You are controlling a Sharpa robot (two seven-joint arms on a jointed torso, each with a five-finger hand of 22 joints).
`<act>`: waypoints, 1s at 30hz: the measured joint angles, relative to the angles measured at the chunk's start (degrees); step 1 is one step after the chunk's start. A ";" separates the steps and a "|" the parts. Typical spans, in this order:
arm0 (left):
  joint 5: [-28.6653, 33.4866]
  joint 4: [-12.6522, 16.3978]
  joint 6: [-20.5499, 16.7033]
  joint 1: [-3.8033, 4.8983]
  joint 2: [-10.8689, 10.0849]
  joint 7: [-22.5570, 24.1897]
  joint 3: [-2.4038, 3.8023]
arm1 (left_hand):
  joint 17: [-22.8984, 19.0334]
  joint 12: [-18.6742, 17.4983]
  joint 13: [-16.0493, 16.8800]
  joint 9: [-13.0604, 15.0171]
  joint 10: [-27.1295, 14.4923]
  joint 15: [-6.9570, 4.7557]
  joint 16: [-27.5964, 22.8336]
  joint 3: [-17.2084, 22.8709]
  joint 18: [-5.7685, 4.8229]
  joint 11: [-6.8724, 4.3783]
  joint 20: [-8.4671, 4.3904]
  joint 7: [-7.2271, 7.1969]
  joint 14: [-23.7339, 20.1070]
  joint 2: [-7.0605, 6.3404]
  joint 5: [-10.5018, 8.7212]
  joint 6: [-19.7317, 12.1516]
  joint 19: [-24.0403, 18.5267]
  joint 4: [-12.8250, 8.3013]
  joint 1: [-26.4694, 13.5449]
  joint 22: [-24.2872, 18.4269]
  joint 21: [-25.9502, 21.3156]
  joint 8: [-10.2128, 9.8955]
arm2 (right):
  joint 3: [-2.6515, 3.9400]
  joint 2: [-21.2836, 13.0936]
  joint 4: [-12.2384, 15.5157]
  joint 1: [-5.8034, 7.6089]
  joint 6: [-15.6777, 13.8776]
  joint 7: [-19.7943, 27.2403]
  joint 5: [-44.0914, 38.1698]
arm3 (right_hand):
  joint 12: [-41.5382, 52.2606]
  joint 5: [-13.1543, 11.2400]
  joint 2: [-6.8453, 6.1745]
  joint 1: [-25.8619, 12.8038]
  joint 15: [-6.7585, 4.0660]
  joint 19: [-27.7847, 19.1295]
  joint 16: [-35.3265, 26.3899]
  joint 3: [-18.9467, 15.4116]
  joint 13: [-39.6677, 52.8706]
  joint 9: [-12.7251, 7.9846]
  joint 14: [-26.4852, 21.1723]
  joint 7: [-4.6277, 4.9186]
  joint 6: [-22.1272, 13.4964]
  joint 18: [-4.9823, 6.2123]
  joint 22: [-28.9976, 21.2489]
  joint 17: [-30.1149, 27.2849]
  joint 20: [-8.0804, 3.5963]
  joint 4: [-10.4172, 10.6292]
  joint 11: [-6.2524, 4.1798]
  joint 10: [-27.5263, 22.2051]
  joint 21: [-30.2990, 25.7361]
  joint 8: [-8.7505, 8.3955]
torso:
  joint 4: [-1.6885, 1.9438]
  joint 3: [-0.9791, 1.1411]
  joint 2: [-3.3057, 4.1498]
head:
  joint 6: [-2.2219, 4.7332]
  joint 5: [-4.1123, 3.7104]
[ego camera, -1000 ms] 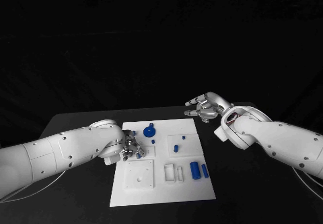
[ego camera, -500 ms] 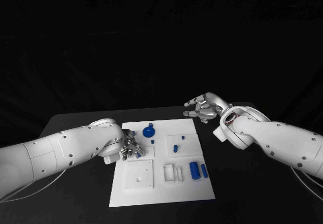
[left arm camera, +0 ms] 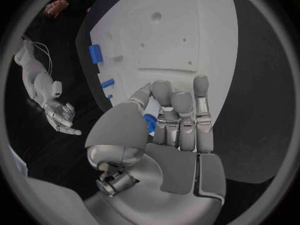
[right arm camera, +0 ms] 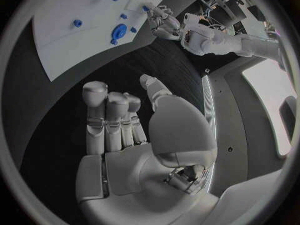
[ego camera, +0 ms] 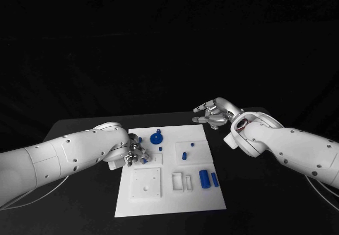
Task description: Assemble the parts on the task board
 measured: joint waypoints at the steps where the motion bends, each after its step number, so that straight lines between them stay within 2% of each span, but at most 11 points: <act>1: 0.03 -0.07 0.00 0.02 0.03 -0.02 0.00 | -0.02 0.00 -0.01 0.00 0.00 0.01 0.00 0.00 0.00 0.00 0.00 0.00 -0.01 0.01 -0.24 0.00 0.00 0.01 0.01 0.00 -0.01 -0.03 | 0.00 0.00 0.00 -0.01 0.02 0.00 0.00 | 0.00 0.00 0.00 0.00 0.00 0.00 0.00 0.00 0.00 0.00 0.00 0.00 0.00 0.01 0.00 0.00 0.00 0.00 0.00 0.00 0.00 0.00 | 0.00 0.00 0.00 | 0.03 0.01; 9: 0.78 0.17 -0.13 0.08 -0.18 0.15 0.07 | -0.84 -1.33 -0.94 0.04 0.00 0.08 -1.10 -0.43 0.00 0.00 0.00 0.00 -0.08 0.37 -1.08 0.00 0.00 1.17 0.54 0.00 -1.24 -0.50 | 0.00 -0.02 -0.04 -0.05 0.21 -0.01 0.00 | 0.00 0.00 0.00 0.00 0.00 0.00 -0.20 0.32 0.00 0.00 0.00 -0.09 -0.09 0.00 0.00 0.00 0.00 -0.32 0.01 0.00 -0.24 0.00 | 0.00 0.00 0.00 | 0.04 0.01; 15: 2.83 1.67 -0.54 0.08 -2.10 2.33 0.63 | -1.41 -1.80 -1.41 -0.42 0.00 0.08 -1.38 -0.71 0.00 0.00 0.01 0.00 -0.09 0.54 -1.82 0.01 0.00 2.14 1.89 -0.01 -2.45 -1.01 | 0.00 -0.20 0.23 -0.17 0.37 0.03 0.00 | 0.00 -0.01 0.00 0.00 0.00 0.00 -0.20 0.64 0.00 0.00 0.00 -0.14 -0.02 0.00 0.00 0.00 0.00 -0.64 0.01 0.01 -0.24 0.00 | 0.03 0.00 -0.02 | 0.13 -0.02; 17: 3.78 2.19 -0.69 0.08 -2.93 3.67 1.16 | -1.53 -2.17 -1.54 -0.42 0.00 0.08 -1.71 -0.75 0.00 0.00 0.01 0.00 -0.09 0.54 -2.21 0.01 0.00 2.44 1.89 -0.01 -2.67 -1.05 | 0.00 -0.28 0.46 -0.23 0.48 0.11 -0.07 | 0.00 -0.10 0.00 0.00 0.00 0.00 -0.20 0.96 0.01 0.00 0.00 -0.15 0.51 0.00 0.00 0.00 0.00 -0.96 0.07 0.07 -0.24 0.00 | 0.04 0.00 -0.04 | 0.23 -0.03; 21: 6.34 3.73 -0.79 0.22 -4.97 7.79 2.09 | -1.68 -2.55 -1.65 -0.62 0.00 0.08 -1.71 -1.23 0.01 0.00 0.01 -0.01 -0.10 0.93 -4.36 0.01 0.00 3.37 2.89 -0.01 -3.34 -1.23 | -0.01 -0.43 1.08 -0.38 0.91 0.47 -0.52 | 0.00 -1.29 0.17 0.17 0.00 0.00 -0.20 1.19 0.04 0.00 0.00 -0.24 1.53 0.00 0.00 0.01 0.00 -2.46 -0.06 -0.03 -0.47 0.00 | 0.09 0.00 -0.07 | 0.42 -0.08; 24: 8.22 4.84 -0.76 0.40 -6.22 11.06 2.43 | -1.81 -3.10 -1.77 -0.81 0.00 0.08 -2.08 -1.77 0.01 0.00 0.01 0.00 -0.67 1.17 -5.56 0.01 0.00 3.93 3.81 -0.01 -3.87 -1.39 | -0.01 -0.49 1.51 -0.50 1.28 0.81 -1.09 | 0.00 -2.20 0.52 -0.05 0.00 0.00 -0.20 1.43 0.09 0.00 0.00 -0.56 1.91 0.00 0.00 0.00 0.00 -3.98 -0.15 -0.09 -0.70 0.00 | 0.12 -0.01 -0.09 | 0.61 -0.09; 30: 11.84 7.05 -0.54 0.56 -8.09 18.10 2.66 | -1.88 -4.09 -1.72 -1.04 0.00 -0.10 -2.16 -2.63 0.01 0.00 0.01 -0.01 -1.11 1.14 -6.29 0.01 0.00 5.34 4.74 -0.02 -5.05 -1.54 | -0.08 -0.56 2.80 -0.77 2.35 1.69 -2.87 | 0.00 -2.76 0.93 -0.46 0.00 0.00 -0.20 1.39 0.15 0.00 0.00 -0.73 2.09 0.01 0.00 0.01 0.00 -5.25 -0.22 -0.01 -0.70 0.00 | 0.14 -0.08 -0.10 | 0.90 0.10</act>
